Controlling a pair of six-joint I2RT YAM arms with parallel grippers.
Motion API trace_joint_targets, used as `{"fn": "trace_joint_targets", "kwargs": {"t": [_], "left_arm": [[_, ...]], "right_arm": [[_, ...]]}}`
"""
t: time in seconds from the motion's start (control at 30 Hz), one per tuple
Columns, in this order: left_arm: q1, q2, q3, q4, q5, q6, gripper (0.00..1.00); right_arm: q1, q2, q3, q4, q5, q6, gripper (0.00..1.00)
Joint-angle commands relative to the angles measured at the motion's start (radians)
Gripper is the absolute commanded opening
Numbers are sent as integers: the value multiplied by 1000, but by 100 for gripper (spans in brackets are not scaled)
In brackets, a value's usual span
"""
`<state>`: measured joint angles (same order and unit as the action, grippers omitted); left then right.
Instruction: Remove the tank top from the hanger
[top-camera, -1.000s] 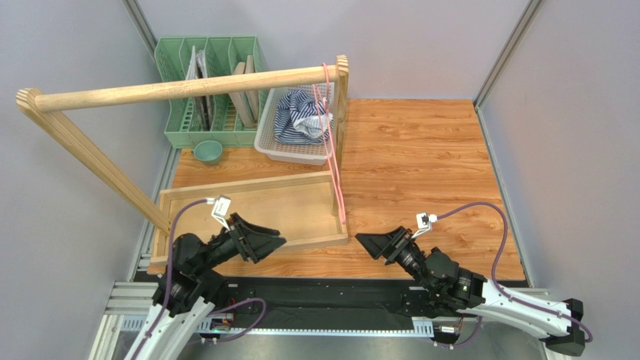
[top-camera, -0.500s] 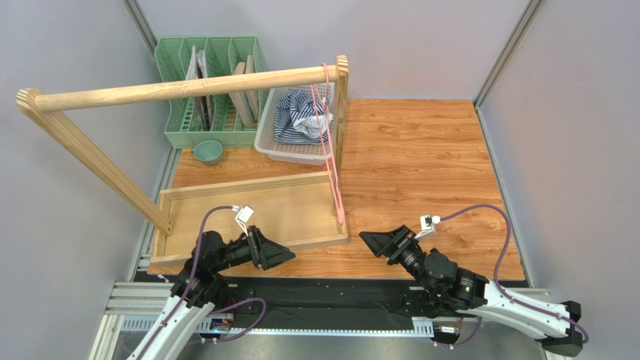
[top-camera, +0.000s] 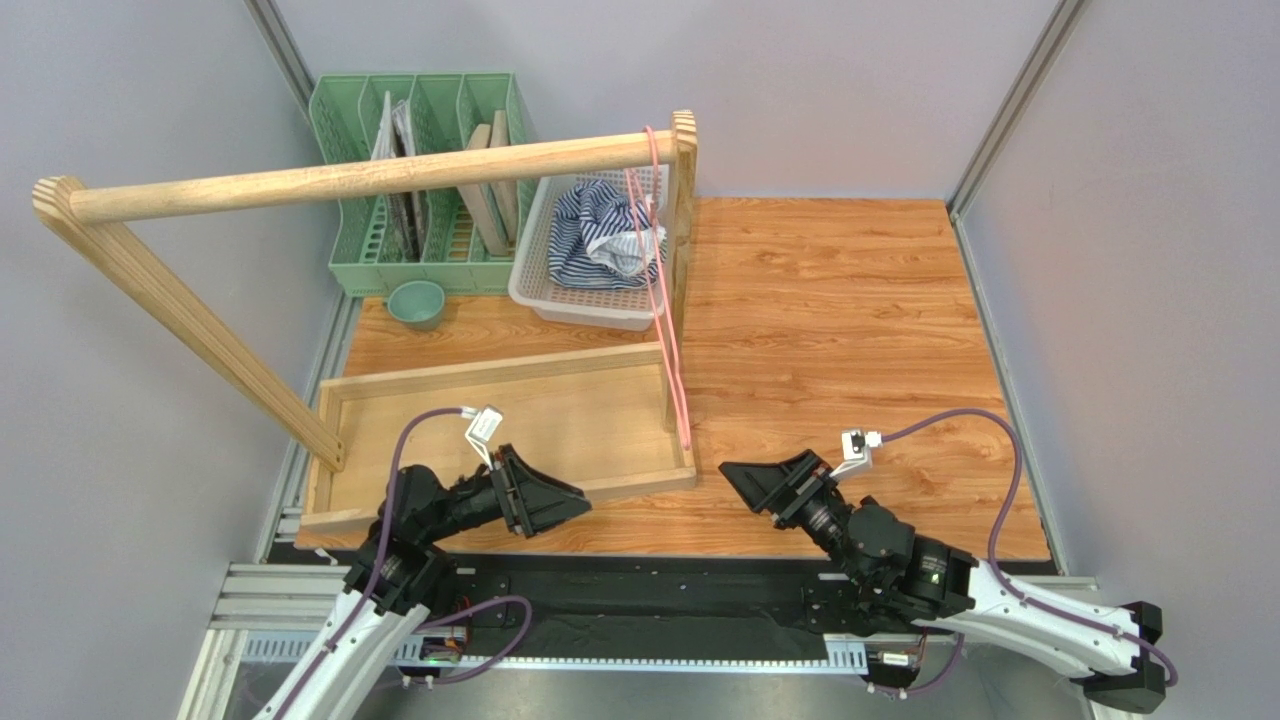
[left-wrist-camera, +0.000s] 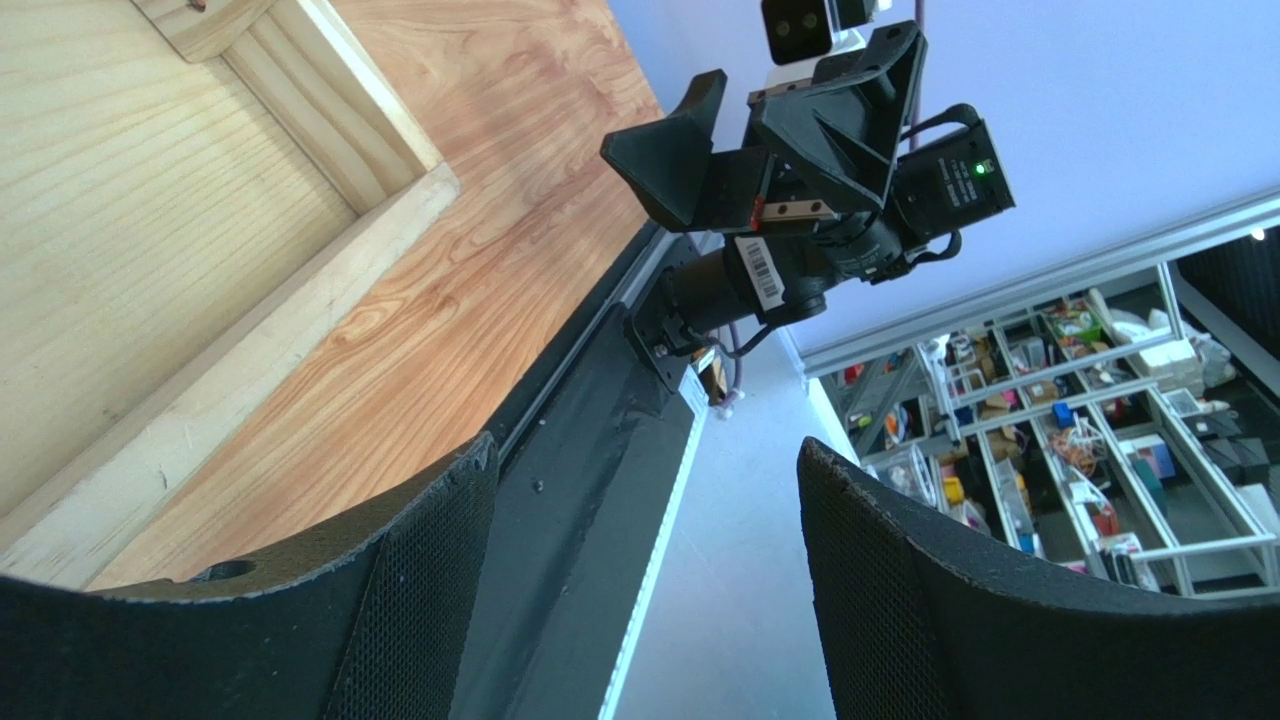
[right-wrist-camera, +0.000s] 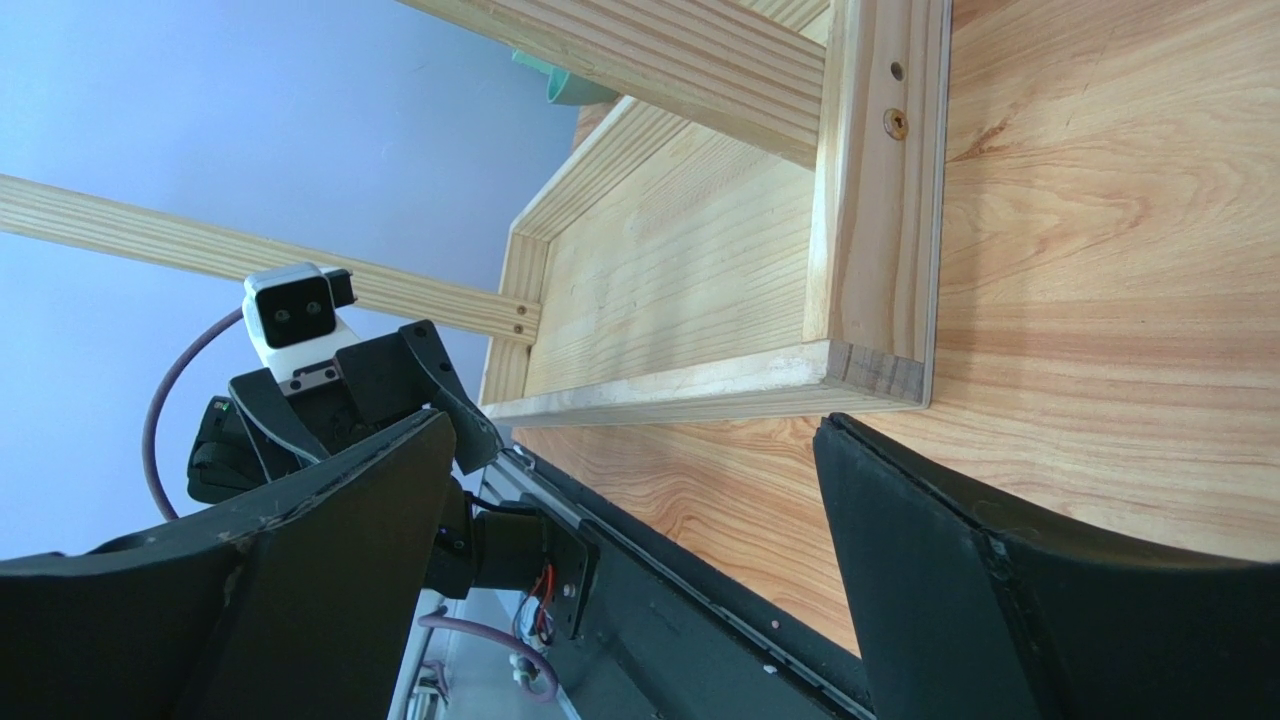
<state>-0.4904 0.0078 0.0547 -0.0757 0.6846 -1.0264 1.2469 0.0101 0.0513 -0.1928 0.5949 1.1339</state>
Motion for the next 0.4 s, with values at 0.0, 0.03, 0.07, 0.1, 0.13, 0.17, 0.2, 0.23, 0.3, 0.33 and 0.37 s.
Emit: {"fn": "trace_joint_targets", "kwargs": {"t": [0.0,0.03,0.07,0.1,0.13,0.17,0.2,0.23,0.3,0.33,0.37], "left_arm": [[-4,-135,-82,10,15,12,78],[-5,-135,-82,10,13,12,78],[-4,-135,-82,8,13,12,78],[-4,-135,-82,10,12,12,78],[-5,-135,-82,7,13,12,78],[-5,-135,-82,4,12,15,78],[-4,-135,-82,4,12,17,78],[-4,-135,-82,-1,13,17,78],[-7,-135,-82,-6,12,19,78],[-7,-135,-82,-7,12,19,78],[-5,-135,-82,-7,13,19,78]], "right_arm": [[-1,-56,-131,-79,54,20,97],[-1,-58,-133,-82,52,20,97],[0,-58,-131,-80,52,21,97],[-1,-56,-131,-83,52,23,97],[0,-56,-131,-85,51,23,97],[-1,-56,-131,-85,51,23,96],[-1,-56,-131,-80,45,18,96],[0,-56,-131,-79,42,14,96],[0,-58,-131,-79,42,13,97],[0,-56,-131,-77,40,4,97],[0,-59,-131,-79,39,6,97]]}}
